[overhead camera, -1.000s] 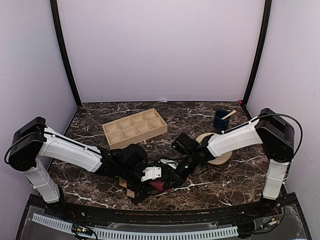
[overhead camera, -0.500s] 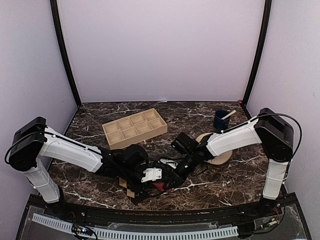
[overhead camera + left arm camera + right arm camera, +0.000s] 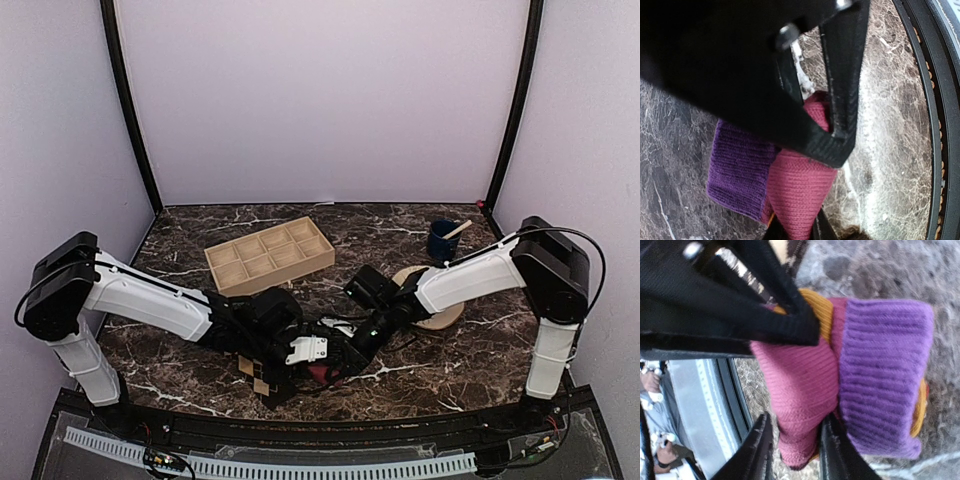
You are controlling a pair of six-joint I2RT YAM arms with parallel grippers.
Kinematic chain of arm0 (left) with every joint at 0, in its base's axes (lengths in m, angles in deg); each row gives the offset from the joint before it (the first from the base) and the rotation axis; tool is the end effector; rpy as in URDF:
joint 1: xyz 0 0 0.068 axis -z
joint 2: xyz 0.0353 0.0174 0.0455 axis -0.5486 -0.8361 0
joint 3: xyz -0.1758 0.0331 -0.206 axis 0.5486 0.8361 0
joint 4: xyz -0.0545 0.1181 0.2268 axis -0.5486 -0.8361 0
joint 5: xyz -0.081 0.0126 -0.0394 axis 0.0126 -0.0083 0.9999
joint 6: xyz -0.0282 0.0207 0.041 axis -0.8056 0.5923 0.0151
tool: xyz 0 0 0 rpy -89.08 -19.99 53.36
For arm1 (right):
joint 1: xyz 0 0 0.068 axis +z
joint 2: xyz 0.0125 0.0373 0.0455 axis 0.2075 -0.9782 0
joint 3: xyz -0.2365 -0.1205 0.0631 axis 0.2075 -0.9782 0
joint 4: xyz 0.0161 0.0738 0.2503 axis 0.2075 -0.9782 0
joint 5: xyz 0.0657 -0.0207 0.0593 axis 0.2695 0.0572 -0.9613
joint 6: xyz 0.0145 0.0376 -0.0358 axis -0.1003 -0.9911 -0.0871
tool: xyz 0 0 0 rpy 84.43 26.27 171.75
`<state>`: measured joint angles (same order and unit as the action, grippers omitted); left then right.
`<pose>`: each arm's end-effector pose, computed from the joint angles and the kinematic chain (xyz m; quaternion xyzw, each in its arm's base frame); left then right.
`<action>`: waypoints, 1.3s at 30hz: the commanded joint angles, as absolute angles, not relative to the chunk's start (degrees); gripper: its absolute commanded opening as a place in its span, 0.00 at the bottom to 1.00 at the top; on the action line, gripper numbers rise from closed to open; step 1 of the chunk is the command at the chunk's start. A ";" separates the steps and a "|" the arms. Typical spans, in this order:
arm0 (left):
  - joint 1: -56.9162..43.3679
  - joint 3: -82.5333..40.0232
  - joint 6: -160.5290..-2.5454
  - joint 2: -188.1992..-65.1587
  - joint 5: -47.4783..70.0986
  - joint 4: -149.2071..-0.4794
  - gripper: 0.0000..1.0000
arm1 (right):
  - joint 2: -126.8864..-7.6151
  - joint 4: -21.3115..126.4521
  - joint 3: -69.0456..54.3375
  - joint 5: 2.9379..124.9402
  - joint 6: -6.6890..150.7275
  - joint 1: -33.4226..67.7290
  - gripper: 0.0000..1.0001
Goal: Roll the socks
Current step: Roll the sock at the center of the board.
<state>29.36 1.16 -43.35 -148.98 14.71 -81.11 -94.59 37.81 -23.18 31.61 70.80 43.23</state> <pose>0.1457 -0.2971 0.1475 0.6844 0.6466 -0.1912 0.2774 0.1837 0.3045 0.1289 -0.4369 0.8084 0.3945 0.0057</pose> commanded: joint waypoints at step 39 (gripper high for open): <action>18.88 -15.89 -47.53 -166.33 39.37 -107.27 0.00 | -64.67 57.80 -48.86 72.32 69.21 53.43 0.38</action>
<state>19.13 -15.56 -47.57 -162.51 39.71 -99.93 -66.61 56.76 -48.18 59.57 63.96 47.79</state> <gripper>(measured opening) 0.128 0.378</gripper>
